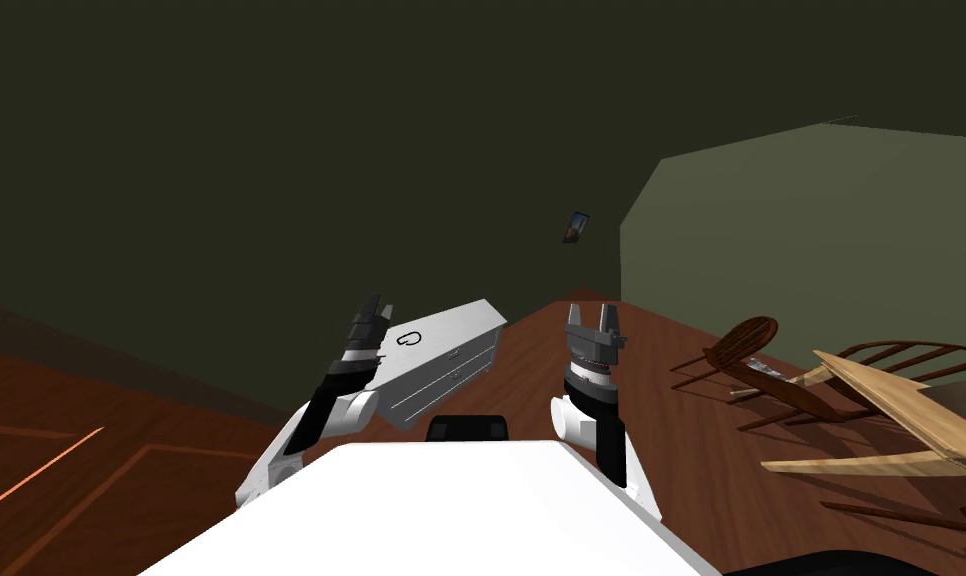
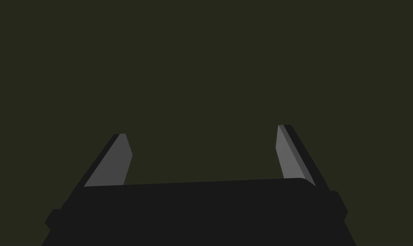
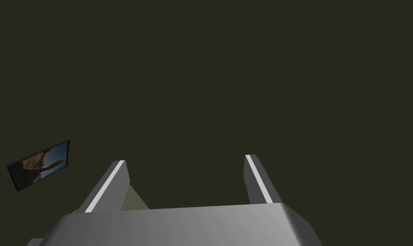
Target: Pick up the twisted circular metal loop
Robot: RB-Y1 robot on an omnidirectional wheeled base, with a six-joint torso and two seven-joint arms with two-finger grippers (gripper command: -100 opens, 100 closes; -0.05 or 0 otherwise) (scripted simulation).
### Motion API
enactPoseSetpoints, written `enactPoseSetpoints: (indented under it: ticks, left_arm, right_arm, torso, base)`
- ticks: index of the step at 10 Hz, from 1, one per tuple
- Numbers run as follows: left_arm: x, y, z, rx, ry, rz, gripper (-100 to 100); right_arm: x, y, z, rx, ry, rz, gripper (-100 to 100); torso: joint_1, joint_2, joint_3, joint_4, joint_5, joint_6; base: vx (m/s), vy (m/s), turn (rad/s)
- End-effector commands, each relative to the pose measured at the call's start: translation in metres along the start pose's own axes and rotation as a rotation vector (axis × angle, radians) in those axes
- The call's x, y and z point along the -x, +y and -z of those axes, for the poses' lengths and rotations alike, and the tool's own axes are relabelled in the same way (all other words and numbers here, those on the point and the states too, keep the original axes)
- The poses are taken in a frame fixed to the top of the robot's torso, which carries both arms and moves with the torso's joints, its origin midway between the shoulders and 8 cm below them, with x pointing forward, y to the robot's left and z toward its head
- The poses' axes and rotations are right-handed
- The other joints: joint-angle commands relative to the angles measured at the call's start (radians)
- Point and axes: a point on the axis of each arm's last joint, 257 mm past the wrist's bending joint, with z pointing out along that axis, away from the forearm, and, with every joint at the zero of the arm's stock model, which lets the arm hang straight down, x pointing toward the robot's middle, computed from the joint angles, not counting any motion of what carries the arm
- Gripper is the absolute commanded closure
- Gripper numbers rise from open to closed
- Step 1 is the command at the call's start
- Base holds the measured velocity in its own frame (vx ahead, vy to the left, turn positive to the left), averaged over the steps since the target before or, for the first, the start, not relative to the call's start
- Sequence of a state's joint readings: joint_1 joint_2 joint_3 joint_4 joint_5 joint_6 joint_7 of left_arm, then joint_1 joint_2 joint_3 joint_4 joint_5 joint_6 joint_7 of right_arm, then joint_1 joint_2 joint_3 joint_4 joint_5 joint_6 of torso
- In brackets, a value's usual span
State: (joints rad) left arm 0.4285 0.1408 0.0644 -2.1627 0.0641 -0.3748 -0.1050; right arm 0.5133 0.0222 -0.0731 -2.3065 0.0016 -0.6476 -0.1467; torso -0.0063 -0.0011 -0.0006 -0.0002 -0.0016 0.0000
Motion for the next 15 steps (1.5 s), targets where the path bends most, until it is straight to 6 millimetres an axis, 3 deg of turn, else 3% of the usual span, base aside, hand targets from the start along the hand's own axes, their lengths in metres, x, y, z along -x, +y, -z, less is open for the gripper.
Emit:
enactPoseSetpoints:
  ticks: [1, 3, 4, 7, 8, 11, 12, 15]
  left_arm:
    - [0.005, 0.022, 0.002, 0.058, -0.002, 0.003, -100]
    - [0.012, 0.06, 0.008, 0.156, -0.012, 0.015, -100]
    - [0.012, 0.06, 0.008, 0.156, -0.012, 0.015, -100]
    - [0.021, 0.115, 0.021, 0.303, -0.035, 0.046, -100]
    - [0.021, 0.116, 0.021, 0.306, -0.035, 0.046, -100]
    - [0.027, 0.167, 0.037, 0.447, -0.06, 0.092, -100]
    - [0.027, 0.169, 0.038, 0.453, -0.061, 0.092, -100]
    - [0.027, 0.216, 0.056, 0.587, -0.085, 0.15, -100]
  right_arm:
    - [0.0, 0.0, 0.0, 0.0, 0.0, 0.0, 0]
    - [0.0, 0.0, 0.0, 0.0, 0.0, 0.0, 0]
    - [0.0, 0.0, 0.0, 0.0, 0.0, 0.0, 0]
    - [0.0, 0.0, 0.0, 0.0, 0.0, 0.0, 0]
    - [0.0, 0.0, 0.0, 0.0, 0.0, 0.0, 0]
    - [0.0, 0.0, 0.0, 0.0, 0.0, 0.0, 0]
    - [0.0, 0.0, 0.0, 0.0, 0.0, 0.0, 0]
    - [0.0, 0.0, 0.0, 0.0, 0.0, 0.0, 0]
  torso:
    - [0.0, 0.0, 0.0, 0.0, 0.0, 0.0]
    - [-0.001, 0.0, 0.0, 0.0, 0.0, 0.0]
    - [-0.001, -0.001, -0.001, 0.0, 0.0, 0.0]
    - [0.001, 0.0, 0.0, 0.0, 0.0, 0.0]
    - [0.001, 0.0, 0.0, 0.0, 0.0, 0.0]
    - [0.004, 0.0, 0.0, 0.0, 0.001, 0.0]
    - [0.004, 0.0, 0.0, 0.0, 0.001, 0.0]
    - [0.006, 0.001, 0.0, 0.0, 0.001, 0.0]
  base:
    - [0.017, -0.09, -0.005]
    - [0.021, -0.114, -0.004]
    - [0.02, -0.084, 0.004]
    - [0.017, -0.083, -0.009]
    - [0.012, -0.059, -0.005]
    - [0.016, -0.045, -0.018]
    - [0.01, -0.035, -0.006]
    - [0.002, -0.011, -0.026]
